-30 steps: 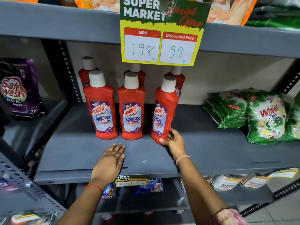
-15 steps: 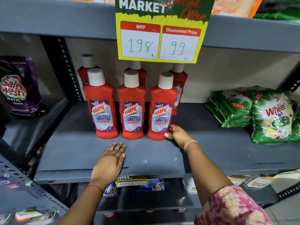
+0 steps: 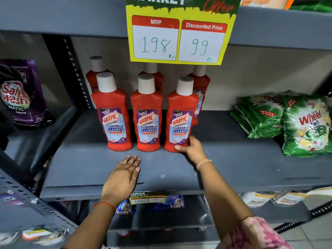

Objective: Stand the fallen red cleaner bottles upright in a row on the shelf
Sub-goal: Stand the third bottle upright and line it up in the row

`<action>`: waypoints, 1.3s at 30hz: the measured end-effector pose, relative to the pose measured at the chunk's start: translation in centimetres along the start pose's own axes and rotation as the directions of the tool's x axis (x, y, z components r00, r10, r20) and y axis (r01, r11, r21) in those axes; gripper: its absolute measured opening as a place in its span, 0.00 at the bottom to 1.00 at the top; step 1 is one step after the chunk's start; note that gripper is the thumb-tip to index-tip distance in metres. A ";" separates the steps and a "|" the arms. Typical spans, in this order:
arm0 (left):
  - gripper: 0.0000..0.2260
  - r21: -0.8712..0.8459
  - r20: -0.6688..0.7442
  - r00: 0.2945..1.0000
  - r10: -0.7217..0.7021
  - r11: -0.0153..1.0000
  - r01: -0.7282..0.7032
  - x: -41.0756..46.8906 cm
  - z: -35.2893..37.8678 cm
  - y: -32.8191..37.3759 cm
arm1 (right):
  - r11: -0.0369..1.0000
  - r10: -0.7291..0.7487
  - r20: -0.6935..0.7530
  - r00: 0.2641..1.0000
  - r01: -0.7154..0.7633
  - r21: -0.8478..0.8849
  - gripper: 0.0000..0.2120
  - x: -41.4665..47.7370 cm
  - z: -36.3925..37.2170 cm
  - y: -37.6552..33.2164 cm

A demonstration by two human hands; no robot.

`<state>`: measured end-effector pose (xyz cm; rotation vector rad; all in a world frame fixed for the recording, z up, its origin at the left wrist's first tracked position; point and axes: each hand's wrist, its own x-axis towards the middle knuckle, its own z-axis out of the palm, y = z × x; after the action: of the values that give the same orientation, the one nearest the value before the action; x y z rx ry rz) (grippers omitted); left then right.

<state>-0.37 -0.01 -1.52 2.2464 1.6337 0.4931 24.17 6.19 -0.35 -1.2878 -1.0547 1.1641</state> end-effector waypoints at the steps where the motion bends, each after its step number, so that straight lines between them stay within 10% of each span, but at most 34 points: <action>1: 0.19 -0.001 0.002 1.000 0.004 1.000 -0.004 0.0 0.0 0.0 | 1.000 0.004 0.027 1.000 -0.004 -0.015 0.24 0.0 -0.3 -0.3; 31: 0.20 0.000 0.110 0.993 0.040 0.999 -0.041 -0.2 -0.8 -0.1 | 0.986 0.037 0.090 0.995 -0.021 -0.165 0.34 -9.7 -3.6 0.5; 34: 0.20 -0.012 0.112 0.993 0.041 0.999 -0.040 -0.6 -1.4 -1.2 | 0.986 -0.085 -0.163 0.983 0.059 -0.159 0.40 -11.8 -3.1 0.7; 36: 0.20 -0.009 0.096 0.995 0.016 1.000 -0.015 -0.9 -2.0 -2.6 | 0.933 -0.318 -0.427 0.847 0.199 -0.301 0.29 -14.4 -1.5 1.5; 39: 0.20 0.004 0.062 0.997 -0.055 0.998 0.055 -1.3 -3.4 -5.2 | 0.746 -0.634 -0.308 0.710 0.455 -0.486 0.12 -17.1 3.6 1.5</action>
<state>-6.70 0.50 -0.90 2.1894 1.6605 0.4044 18.21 -10.34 -0.73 -1.3069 -1.2196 0.1649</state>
